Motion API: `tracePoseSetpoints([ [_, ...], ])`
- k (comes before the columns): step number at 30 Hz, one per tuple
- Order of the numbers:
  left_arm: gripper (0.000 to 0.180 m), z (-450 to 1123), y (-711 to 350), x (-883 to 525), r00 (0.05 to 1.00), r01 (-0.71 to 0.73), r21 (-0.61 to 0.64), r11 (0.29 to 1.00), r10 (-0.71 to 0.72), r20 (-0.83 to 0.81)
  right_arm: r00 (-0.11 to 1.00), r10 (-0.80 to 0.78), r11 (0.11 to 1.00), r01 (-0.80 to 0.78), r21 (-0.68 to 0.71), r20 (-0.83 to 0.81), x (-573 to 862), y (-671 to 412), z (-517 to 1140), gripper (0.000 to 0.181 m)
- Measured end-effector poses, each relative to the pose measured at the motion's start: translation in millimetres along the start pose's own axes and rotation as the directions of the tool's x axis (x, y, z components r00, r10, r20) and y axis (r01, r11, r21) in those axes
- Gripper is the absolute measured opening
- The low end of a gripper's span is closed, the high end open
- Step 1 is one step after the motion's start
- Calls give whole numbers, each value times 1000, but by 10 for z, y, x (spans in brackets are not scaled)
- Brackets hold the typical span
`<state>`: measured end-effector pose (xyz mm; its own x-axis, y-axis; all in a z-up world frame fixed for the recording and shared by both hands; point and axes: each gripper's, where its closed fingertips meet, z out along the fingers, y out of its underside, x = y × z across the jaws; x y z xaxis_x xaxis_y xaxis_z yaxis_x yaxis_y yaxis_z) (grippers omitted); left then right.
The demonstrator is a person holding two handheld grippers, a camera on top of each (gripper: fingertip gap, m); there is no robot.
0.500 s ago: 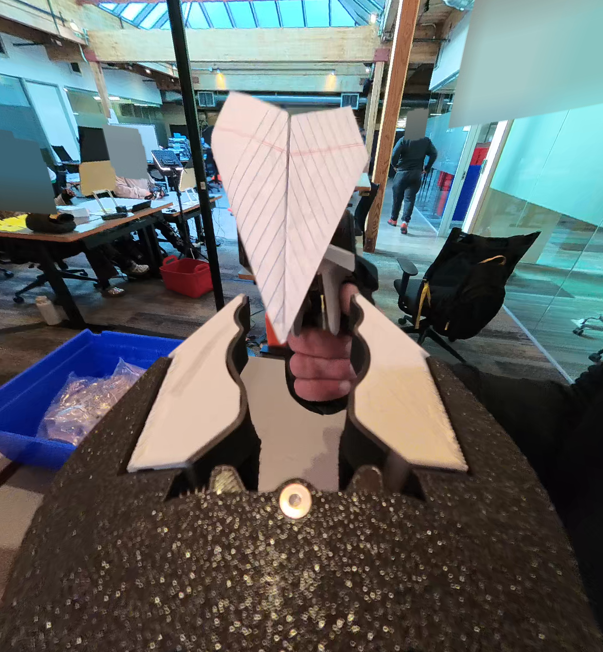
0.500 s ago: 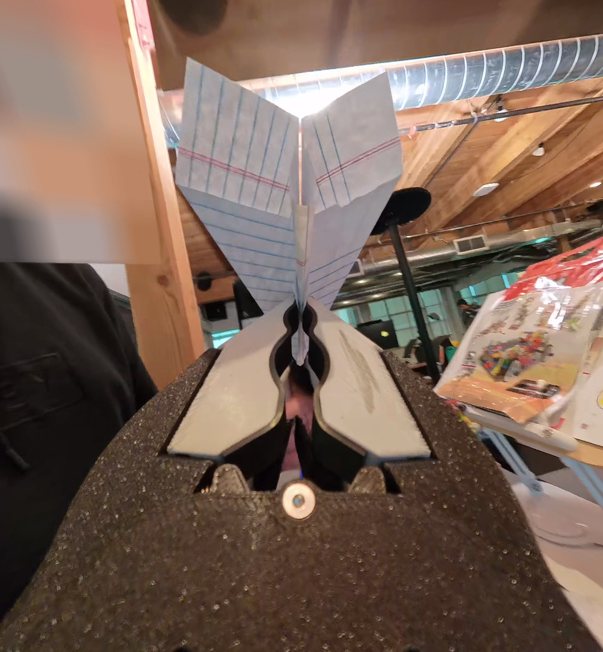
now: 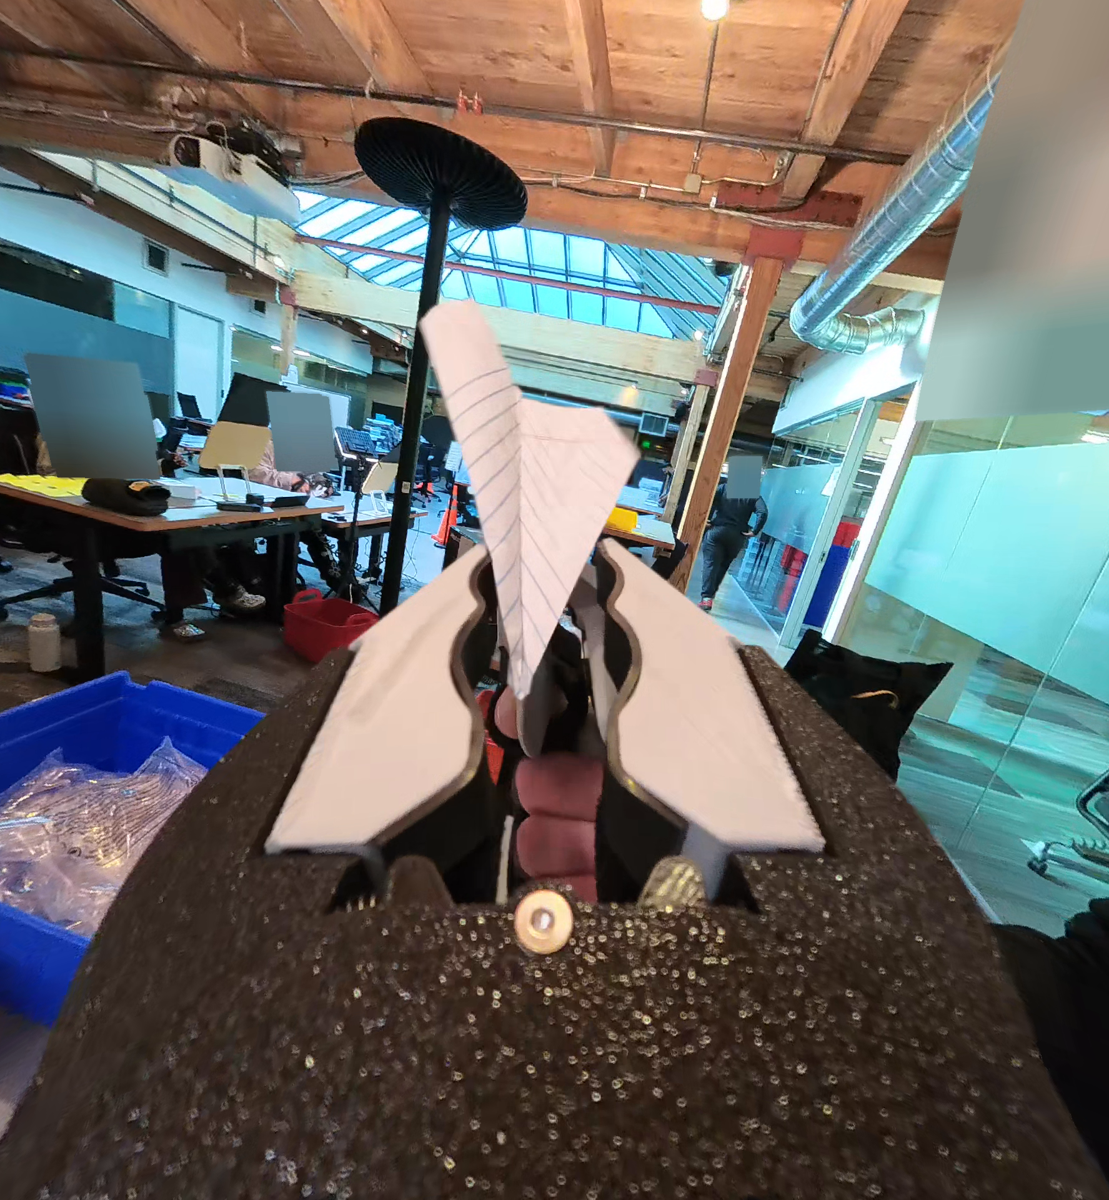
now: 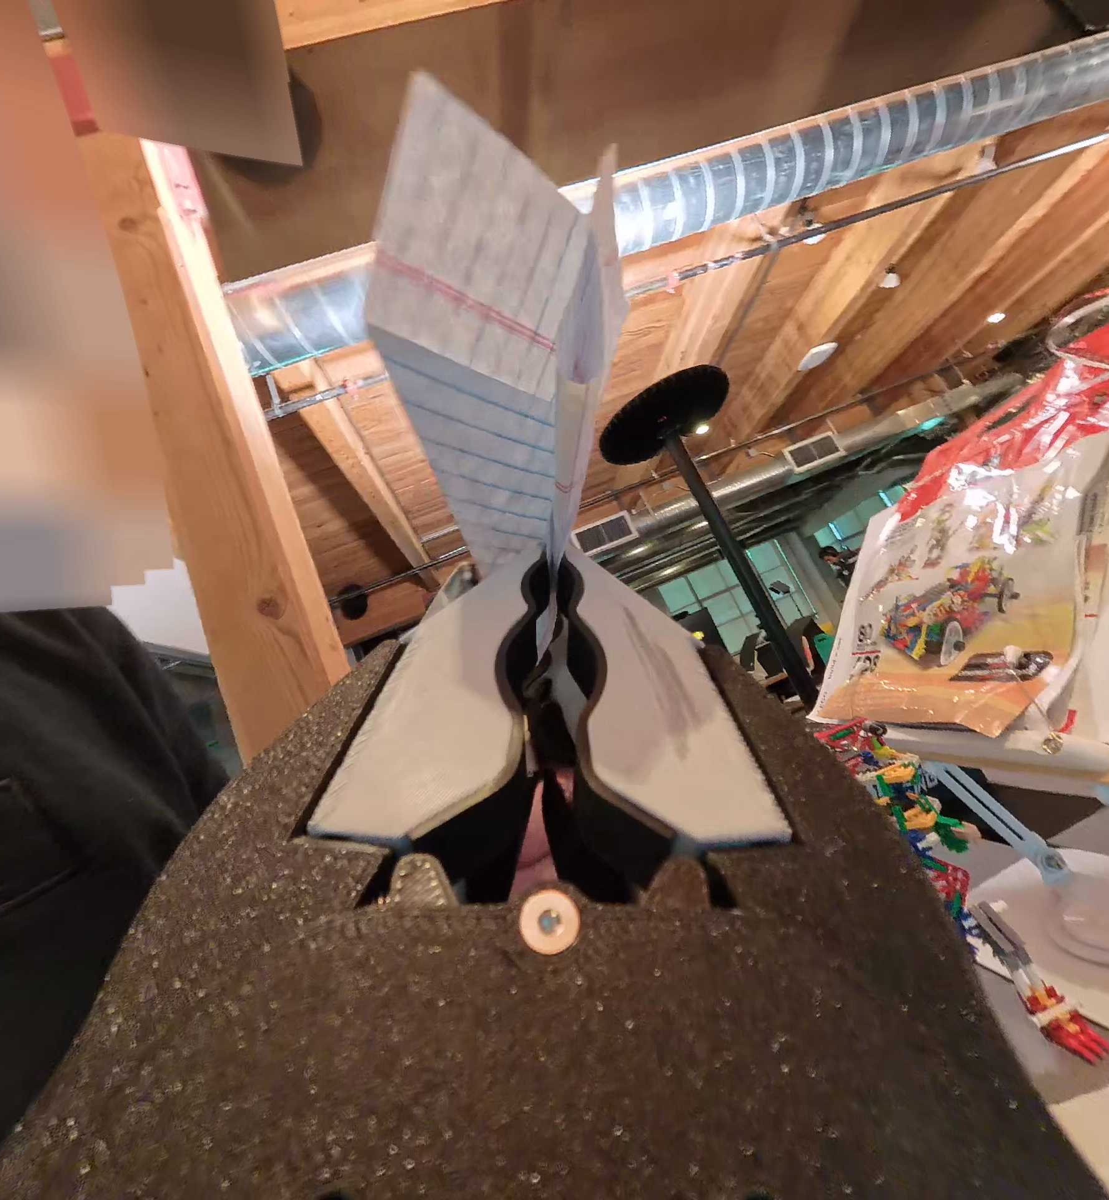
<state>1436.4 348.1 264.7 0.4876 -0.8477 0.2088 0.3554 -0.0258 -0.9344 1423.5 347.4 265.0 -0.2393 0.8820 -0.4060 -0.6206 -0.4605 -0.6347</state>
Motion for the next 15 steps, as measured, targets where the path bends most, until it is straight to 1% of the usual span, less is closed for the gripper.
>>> tracePoseSetpoints([
  [3,35,-34,28,-17,1000,-27,7,1000,27,7,999,26,999,-25,20,-37,1,-25,25,0],
  [6,37,-45,90,-62,997,-62,-12,998,62,36,995,35,999,-34,18,-94,34,-21,50,0],
  [9,32,-34,45,-99,994,-82,2,997,82,67,987,23,1000,-25,-12,-157,59,13,89,0],
  [11,24,-50,-40,-144,996,-53,47,998,49,78,979,0,999,-10,-46,-205,93,48,94,0],
  [15,20,-78,-121,-181,996,64,119,991,-71,57,970,-30,997,13,-73,-240,117,84,112,0],
])
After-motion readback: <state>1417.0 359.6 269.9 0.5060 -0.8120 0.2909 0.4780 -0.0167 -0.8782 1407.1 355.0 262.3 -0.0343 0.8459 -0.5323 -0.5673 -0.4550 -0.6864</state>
